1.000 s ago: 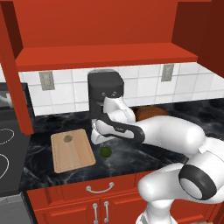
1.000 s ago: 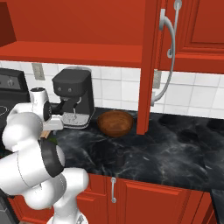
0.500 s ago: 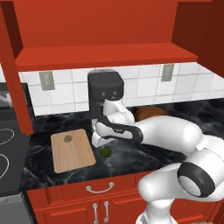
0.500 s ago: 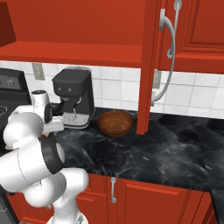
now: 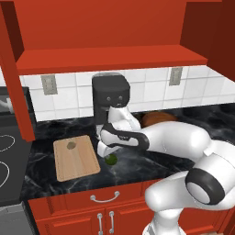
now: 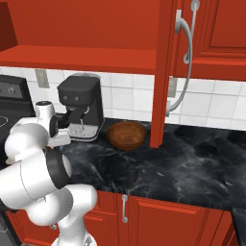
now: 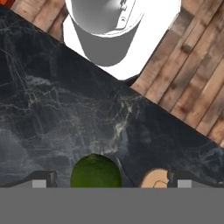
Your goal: Open the cabinet. Place the bowl and condiment on the counter. Then place the lime and garlic on the cutting board.
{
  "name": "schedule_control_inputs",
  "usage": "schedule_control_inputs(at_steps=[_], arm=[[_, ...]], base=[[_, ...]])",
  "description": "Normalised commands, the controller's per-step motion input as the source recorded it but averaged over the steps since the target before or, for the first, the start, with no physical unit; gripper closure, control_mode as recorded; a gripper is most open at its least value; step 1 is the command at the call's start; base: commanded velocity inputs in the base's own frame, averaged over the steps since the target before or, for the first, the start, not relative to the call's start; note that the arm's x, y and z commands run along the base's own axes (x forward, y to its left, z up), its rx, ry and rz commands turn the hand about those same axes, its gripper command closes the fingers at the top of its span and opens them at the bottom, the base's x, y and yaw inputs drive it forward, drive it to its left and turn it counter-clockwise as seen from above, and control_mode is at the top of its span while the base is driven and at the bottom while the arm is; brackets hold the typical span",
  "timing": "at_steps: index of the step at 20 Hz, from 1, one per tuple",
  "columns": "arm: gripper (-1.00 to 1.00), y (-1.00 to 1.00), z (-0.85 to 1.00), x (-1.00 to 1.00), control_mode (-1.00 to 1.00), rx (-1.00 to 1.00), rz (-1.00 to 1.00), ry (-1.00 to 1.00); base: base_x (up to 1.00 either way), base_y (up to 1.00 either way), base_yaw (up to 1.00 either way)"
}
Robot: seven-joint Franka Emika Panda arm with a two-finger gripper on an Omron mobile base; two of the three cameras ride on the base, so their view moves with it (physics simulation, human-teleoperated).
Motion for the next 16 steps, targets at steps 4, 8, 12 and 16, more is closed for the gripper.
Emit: schedule_control_inputs(at_steps=[4,8,12,16], arm=[[-1.0,0.0,-0.07,0.04,-1.0,0.0,0.06,0.0],[-1.0,0.0,-0.14,0.08,-1.0,0.0,0.05,0.0],[-1.0,0.0,-0.11,0.08,-1.0,0.0,0.04,0.0],[-1.0,0.02,-0.14,0.13,-1.0,0.0,0.03,0.02]], base=[[0.0,0.0,0.0],[0.0,0.0,0.0],[0.0,0.0,0.0],[0.0,0.0,0.0]])
